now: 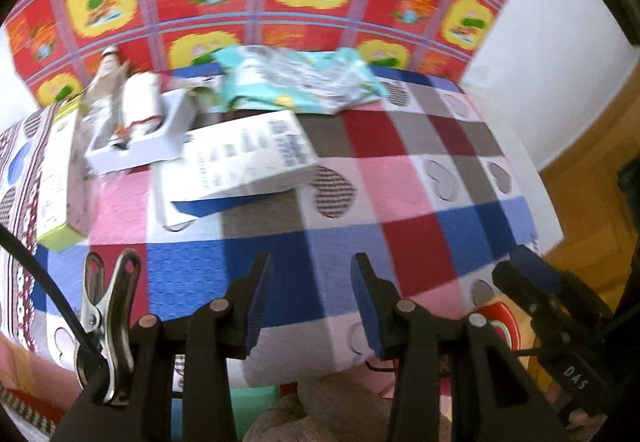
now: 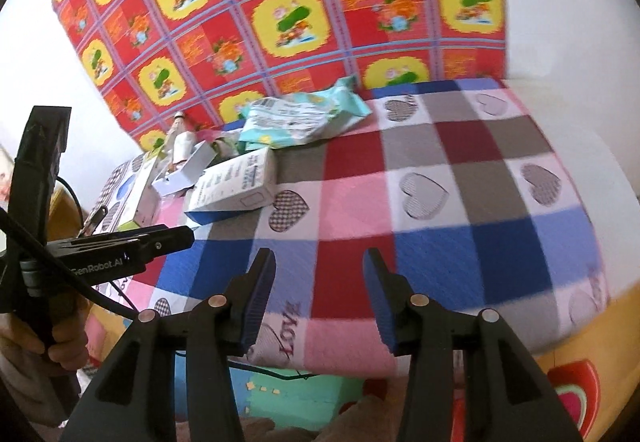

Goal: Collect trash
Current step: 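Lower both grippers around the white HP box on the bed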

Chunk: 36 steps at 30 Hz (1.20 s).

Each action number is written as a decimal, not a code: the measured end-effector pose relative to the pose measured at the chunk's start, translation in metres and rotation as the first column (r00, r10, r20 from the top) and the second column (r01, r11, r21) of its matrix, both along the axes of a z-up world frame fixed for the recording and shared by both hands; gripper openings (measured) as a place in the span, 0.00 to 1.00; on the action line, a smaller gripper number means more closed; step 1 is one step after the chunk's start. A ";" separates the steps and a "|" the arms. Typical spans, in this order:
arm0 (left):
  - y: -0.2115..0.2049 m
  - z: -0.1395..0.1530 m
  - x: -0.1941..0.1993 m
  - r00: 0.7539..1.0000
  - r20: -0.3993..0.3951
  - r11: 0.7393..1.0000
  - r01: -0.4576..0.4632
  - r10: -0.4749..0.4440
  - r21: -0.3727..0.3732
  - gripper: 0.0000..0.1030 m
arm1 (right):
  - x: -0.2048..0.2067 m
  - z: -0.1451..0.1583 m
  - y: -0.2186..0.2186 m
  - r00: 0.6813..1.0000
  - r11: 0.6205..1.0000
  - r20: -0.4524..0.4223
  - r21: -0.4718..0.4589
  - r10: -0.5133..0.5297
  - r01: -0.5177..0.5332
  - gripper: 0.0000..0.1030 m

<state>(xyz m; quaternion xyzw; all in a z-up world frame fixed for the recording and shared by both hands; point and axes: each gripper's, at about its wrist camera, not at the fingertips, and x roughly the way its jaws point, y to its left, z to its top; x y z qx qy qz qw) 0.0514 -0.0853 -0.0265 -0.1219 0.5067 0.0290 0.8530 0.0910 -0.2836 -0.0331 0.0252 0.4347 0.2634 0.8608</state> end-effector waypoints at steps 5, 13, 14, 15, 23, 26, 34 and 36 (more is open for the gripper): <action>0.024 -0.005 0.009 0.997 -0.004 0.996 -0.082 0.082 -0.017 0.47 | 0.028 -0.006 0.024 0.996 0.996 -0.029 -0.004 0.086 -0.086 0.45; 0.061 -0.019 0.025 0.971 -0.046 0.971 -0.237 0.236 -0.022 0.52 | 0.067 -0.022 0.065 0.976 0.979 -0.077 0.012 0.204 -0.204 0.46; 0.065 -0.021 0.026 0.967 -0.052 0.968 -0.251 0.250 -0.022 0.52 | 0.071 -0.024 0.070 0.972 0.976 -0.082 0.012 0.218 -0.218 0.47; 0.069 -0.024 0.027 0.962 -0.058 0.963 -0.269 0.267 -0.024 0.52 | 0.077 -0.028 0.076 0.968 0.972 -0.092 0.011 0.235 -0.235 0.47; 0.098 -0.044 0.040 0.933 -0.104 0.937 -0.348 0.343 -0.035 0.58 | 0.101 -0.043 0.109 0.945 0.954 -0.132 0.021 0.300 -0.300 0.51; 0.106 -0.052 0.044 0.925 -0.128 0.929 -0.366 0.358 -0.050 0.61 | 0.108 -0.049 0.118 0.937 0.950 -0.159 0.043 0.312 -0.309 0.56; 0.119 -0.057 0.048 0.926 -0.141 0.923 -0.368 0.351 -0.115 0.66 | 0.124 -0.058 0.138 0.932 0.953 -0.199 0.066 0.304 -0.296 0.57; 0.121 -0.060 0.049 0.930 -0.151 0.926 -0.353 0.334 -0.131 0.73 | 0.128 -0.062 0.144 0.929 0.953 -0.213 0.065 0.303 -0.296 0.57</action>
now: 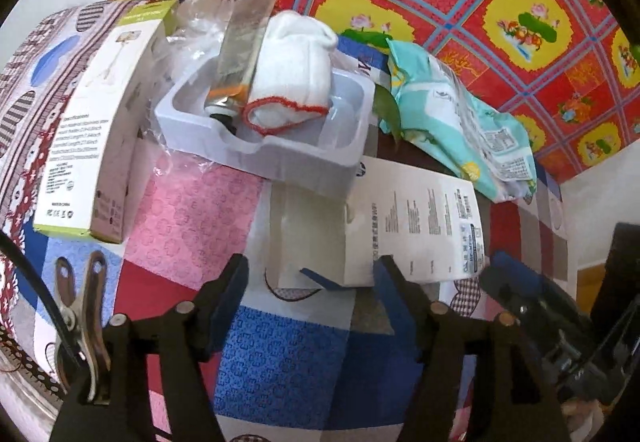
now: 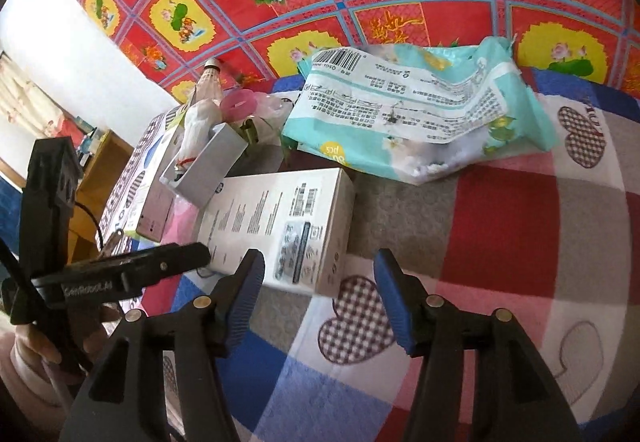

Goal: Collect trash
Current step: 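Lower both grippers around the white HP box on the bed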

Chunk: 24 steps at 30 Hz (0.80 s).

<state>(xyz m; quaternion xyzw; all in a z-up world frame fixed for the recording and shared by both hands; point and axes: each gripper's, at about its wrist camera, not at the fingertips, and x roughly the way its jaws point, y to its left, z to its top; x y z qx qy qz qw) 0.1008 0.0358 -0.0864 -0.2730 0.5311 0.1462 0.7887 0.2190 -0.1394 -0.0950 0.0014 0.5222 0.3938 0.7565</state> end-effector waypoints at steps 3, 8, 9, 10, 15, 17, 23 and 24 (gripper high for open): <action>0.006 -0.004 0.002 1.000 -0.009 0.999 -0.001 0.001 -0.035 0.80 | 0.003 -0.006 0.007 1.000 1.000 -0.019 -0.009 -0.003 0.003 0.57; 0.015 -0.013 0.000 1.000 -0.019 0.995 -0.023 0.021 -0.096 0.88 | 0.003 -0.012 0.017 0.999 1.000 -0.042 -0.006 0.001 -0.001 0.60; 0.014 -0.013 0.000 1.000 -0.020 0.996 -0.014 0.013 -0.090 0.89 | 0.004 -0.013 0.018 0.999 1.000 -0.046 -0.008 -0.001 0.000 0.62; 0.013 -0.013 0.001 1.000 -0.021 0.997 -0.006 0.005 -0.080 0.91 | 0.003 -0.013 0.019 0.999 1.000 -0.043 -0.009 0.000 -0.001 0.63; 0.003 -0.017 0.011 0.998 -0.038 0.997 0.044 -0.047 -0.064 1.00 | 0.002 -0.014 0.022 0.999 1.000 -0.035 -0.008 -0.009 0.009 0.64; 0.002 -0.018 0.013 0.999 -0.030 0.997 0.036 -0.038 -0.068 1.00 | 0.001 -0.014 0.021 0.999 1.000 -0.031 -0.007 -0.013 0.013 0.64; 0.001 -0.017 0.008 1.000 0.003 0.998 0.024 -0.024 -0.060 1.00 | 0.002 -0.014 0.022 0.999 1.000 -0.038 -0.010 -0.022 0.022 0.66; 0.000 -0.017 0.008 0.999 -0.003 0.998 0.036 -0.036 -0.054 1.00 | 0.002 -0.014 0.022 0.999 1.000 -0.044 -0.014 -0.019 0.019 0.66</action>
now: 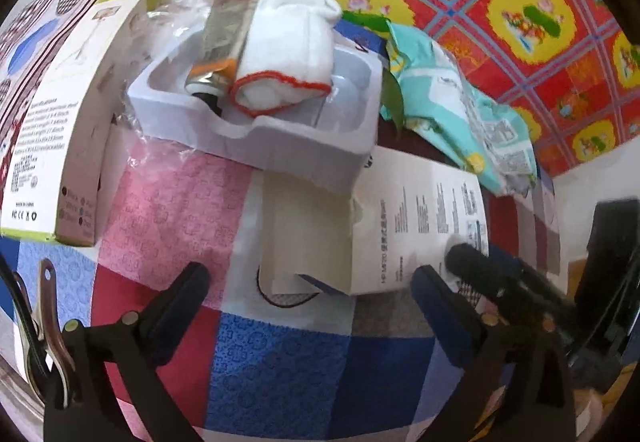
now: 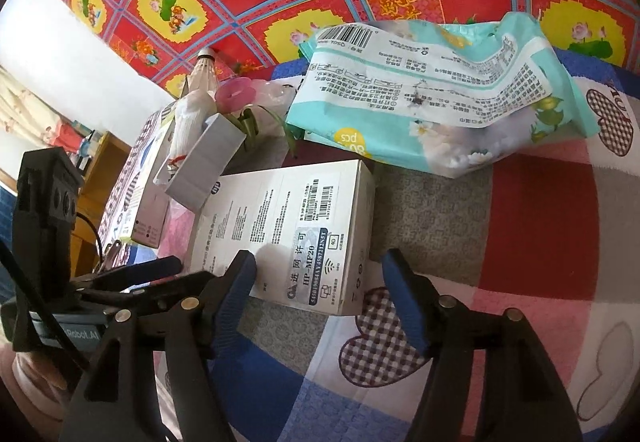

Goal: Collect trash
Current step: 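Lower both grippers around the white HP box on the bed, then close both grippers on the white HP box and lift it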

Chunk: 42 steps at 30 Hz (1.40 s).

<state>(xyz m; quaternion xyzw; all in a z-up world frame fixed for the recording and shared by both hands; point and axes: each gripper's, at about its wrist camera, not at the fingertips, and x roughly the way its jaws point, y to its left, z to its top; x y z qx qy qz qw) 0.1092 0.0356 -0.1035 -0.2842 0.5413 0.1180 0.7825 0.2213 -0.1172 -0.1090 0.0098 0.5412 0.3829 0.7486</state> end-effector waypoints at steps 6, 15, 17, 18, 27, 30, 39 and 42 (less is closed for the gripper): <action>-0.006 0.009 0.003 0.999 -0.025 1.000 0.023 -0.023 0.004 0.86 | 0.012 0.001 -0.005 0.995 0.999 -0.090 -0.007 -0.043 0.042 0.65; 0.005 0.018 0.002 0.999 0.040 0.995 0.015 -0.019 0.097 0.80 | 0.017 0.001 0.009 0.996 0.999 -0.084 0.005 -0.033 0.034 0.65; 0.013 0.014 -0.004 0.999 0.044 0.999 -0.034 0.032 0.036 0.80 | 0.015 0.000 0.012 0.996 1.000 -0.090 0.017 -0.017 0.019 0.65; 0.014 0.013 -0.006 0.998 0.048 0.999 -0.048 0.047 0.023 0.80 | 0.014 0.000 0.014 0.997 1.000 -0.081 0.011 -0.016 0.017 0.65; 0.005 0.015 -0.006 0.996 0.086 0.999 -0.023 0.027 -0.045 0.59 | 0.009 0.003 0.011 0.998 1.000 -0.057 -0.005 -0.015 0.015 0.61; 0.000 0.015 -0.006 0.997 0.077 0.999 -0.023 0.027 -0.047 0.58 | 0.006 0.007 0.006 0.999 1.000 -0.049 -0.005 -0.018 0.017 0.61; -0.021 0.020 -0.016 0.996 0.090 0.998 -0.022 0.028 -0.067 0.58 | -0.001 0.012 -0.012 0.999 1.000 -0.036 -0.009 -0.027 0.027 0.61; -0.028 0.019 -0.016 0.996 0.087 0.998 -0.013 0.019 -0.065 0.58 | -0.005 0.012 -0.018 0.999 0.999 -0.037 -0.014 -0.039 0.038 0.61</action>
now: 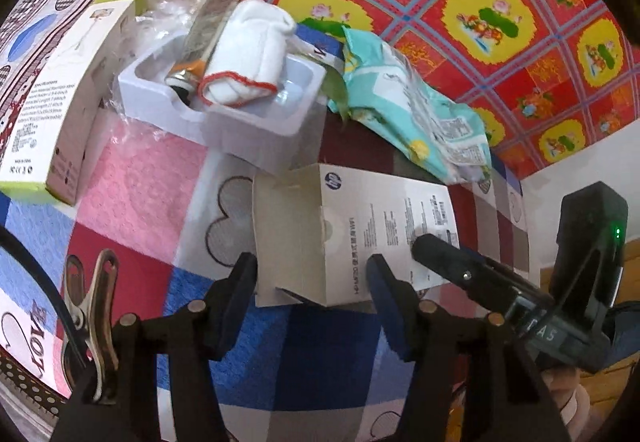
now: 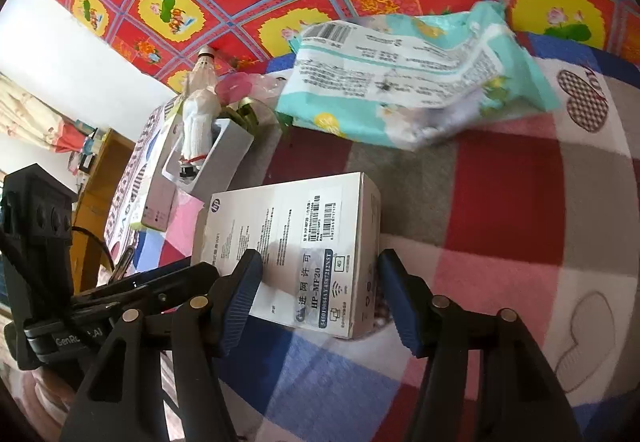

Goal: Collect trash
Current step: 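Close both grippers on the white HP box and lift it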

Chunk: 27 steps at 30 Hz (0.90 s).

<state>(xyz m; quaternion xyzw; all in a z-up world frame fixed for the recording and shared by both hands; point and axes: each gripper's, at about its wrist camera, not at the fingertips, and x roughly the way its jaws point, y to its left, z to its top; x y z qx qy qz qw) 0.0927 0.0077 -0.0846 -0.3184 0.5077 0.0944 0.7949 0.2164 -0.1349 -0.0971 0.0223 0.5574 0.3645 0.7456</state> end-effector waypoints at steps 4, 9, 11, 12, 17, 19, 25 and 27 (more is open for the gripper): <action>-0.014 -0.002 0.001 1.000 -0.011 1.000 0.026 -0.026 -0.001 0.58 | -0.005 -0.001 -0.014 1.000 1.000 -0.009 0.003 -0.030 0.030 0.60; -0.029 -0.001 0.002 0.997 -0.020 0.997 0.075 -0.075 0.015 0.58 | -0.012 0.000 -0.027 0.997 0.997 -0.005 -0.001 -0.083 0.083 0.60; -0.034 0.000 0.004 0.995 -0.020 0.995 0.100 -0.099 0.026 0.58 | -0.016 0.002 -0.032 0.994 0.994 -0.001 -0.006 -0.105 0.105 0.60; -0.037 0.000 0.004 0.993 -0.020 0.993 0.113 -0.112 0.028 0.58 | -0.019 0.003 -0.034 0.993 0.993 0.002 -0.007 -0.118 0.118 0.60; -0.044 0.001 0.006 0.986 -0.017 0.986 0.165 -0.165 0.020 0.58 | -0.030 0.009 -0.041 0.985 0.985 0.015 -0.004 -0.174 0.174 0.60; -0.048 0.004 0.006 0.981 -0.013 0.981 0.193 -0.193 0.033 0.58 | -0.035 0.012 -0.044 0.980 0.980 0.025 -0.006 -0.198 0.199 0.61; -0.059 0.012 0.009 0.964 0.002 0.963 0.265 -0.266 0.051 0.58 | -0.050 0.020 -0.053 0.961 0.963 0.049 0.002 -0.271 0.271 0.60; -0.061 0.014 0.008 0.958 0.009 0.957 0.284 -0.285 0.054 0.58 | -0.055 0.022 -0.056 0.954 0.956 0.054 0.004 -0.294 0.294 0.60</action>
